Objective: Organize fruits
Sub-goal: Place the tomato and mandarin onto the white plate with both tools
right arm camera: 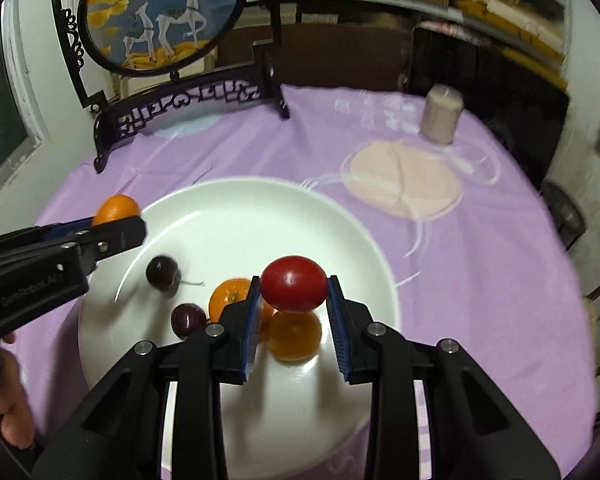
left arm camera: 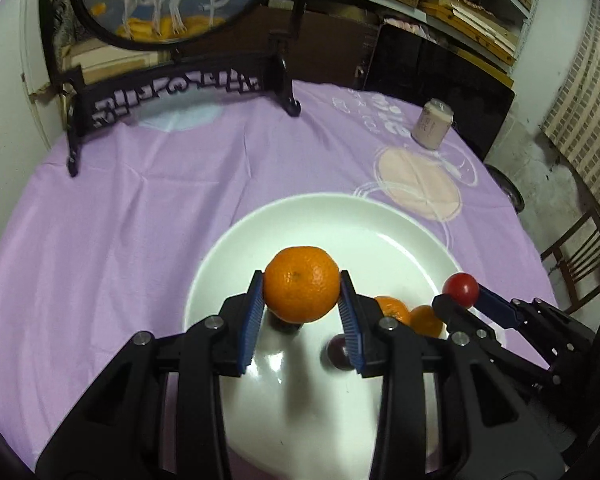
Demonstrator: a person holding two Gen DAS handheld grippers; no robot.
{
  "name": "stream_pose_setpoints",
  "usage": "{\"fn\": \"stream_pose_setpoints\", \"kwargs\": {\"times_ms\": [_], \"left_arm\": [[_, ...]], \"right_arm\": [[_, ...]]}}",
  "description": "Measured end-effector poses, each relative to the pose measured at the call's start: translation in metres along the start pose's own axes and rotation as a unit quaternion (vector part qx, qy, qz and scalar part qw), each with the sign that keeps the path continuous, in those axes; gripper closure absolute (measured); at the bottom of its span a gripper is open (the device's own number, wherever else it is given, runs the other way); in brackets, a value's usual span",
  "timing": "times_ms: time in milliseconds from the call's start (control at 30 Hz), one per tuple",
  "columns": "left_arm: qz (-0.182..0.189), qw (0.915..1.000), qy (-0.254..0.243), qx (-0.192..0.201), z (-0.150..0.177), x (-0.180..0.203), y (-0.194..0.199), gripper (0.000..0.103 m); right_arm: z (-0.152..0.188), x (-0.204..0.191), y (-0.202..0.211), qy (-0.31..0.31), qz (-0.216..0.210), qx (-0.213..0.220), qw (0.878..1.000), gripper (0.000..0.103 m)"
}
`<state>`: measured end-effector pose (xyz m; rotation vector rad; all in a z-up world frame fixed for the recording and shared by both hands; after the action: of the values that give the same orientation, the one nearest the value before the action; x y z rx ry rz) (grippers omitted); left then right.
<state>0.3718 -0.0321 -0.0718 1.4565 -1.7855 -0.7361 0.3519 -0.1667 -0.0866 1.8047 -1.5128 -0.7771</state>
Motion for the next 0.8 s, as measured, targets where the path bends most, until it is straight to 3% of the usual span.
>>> {"fn": "stream_pose_setpoints", "kwargs": {"times_ms": [233, 267, 300, 333, 400, 500, 633, 800], "left_arm": [[-0.005, 0.9999, -0.002, -0.015, 0.001, 0.0, -0.02, 0.065], [-0.005, 0.9999, 0.0, -0.013, 0.001, 0.0, -0.019, 0.062], [-0.004, 1.0, 0.003, -0.005, 0.001, -0.001, -0.016, 0.048], [-0.006, 1.0, 0.006, 0.003, 0.002, -0.002, -0.012, 0.039], [-0.01, 0.9996, 0.002, 0.025, 0.002, -0.002, 0.001, 0.039], [-0.007, 0.9991, 0.004, 0.042, 0.011, -0.003, 0.021, 0.039], [-0.014, 0.9974, 0.009, 0.07, 0.039, -0.011, 0.061, 0.034], [-0.026, 0.9955, 0.007, 0.091, 0.111, -0.027, 0.107, 0.029]], "right_arm": [[0.0, -0.008, -0.011, 0.014, -0.003, -0.01, 1.0, 0.071], [0.0, -0.009, -0.01, 0.018, 0.002, -0.006, 1.0, 0.067], [-0.001, -0.01, -0.012, 0.021, 0.007, -0.002, 1.0, 0.051], [-0.001, -0.009, -0.01, 0.024, 0.016, 0.007, 1.0, 0.047], [0.001, -0.006, -0.003, 0.031, 0.035, 0.028, 0.999, 0.046], [0.009, 0.0, 0.009, 0.025, 0.031, 0.043, 0.998, 0.046], [0.03, 0.001, 0.035, 0.022, 0.022, 0.062, 0.998, 0.046], [0.091, -0.008, 0.088, 0.004, -0.03, 0.062, 0.998, 0.046]]}}
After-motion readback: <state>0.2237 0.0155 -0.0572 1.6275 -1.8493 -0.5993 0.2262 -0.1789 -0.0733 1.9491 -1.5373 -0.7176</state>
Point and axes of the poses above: each gripper's, at about its wrist camera, not at the fingertips, and y roughly against the way its jaws point, x to its right, z to its underside, the point moved 6 cm from there along -y, roughly the way its jaws point, and after that the axes turned 3 degrees about -x, right-handed, at the moved point
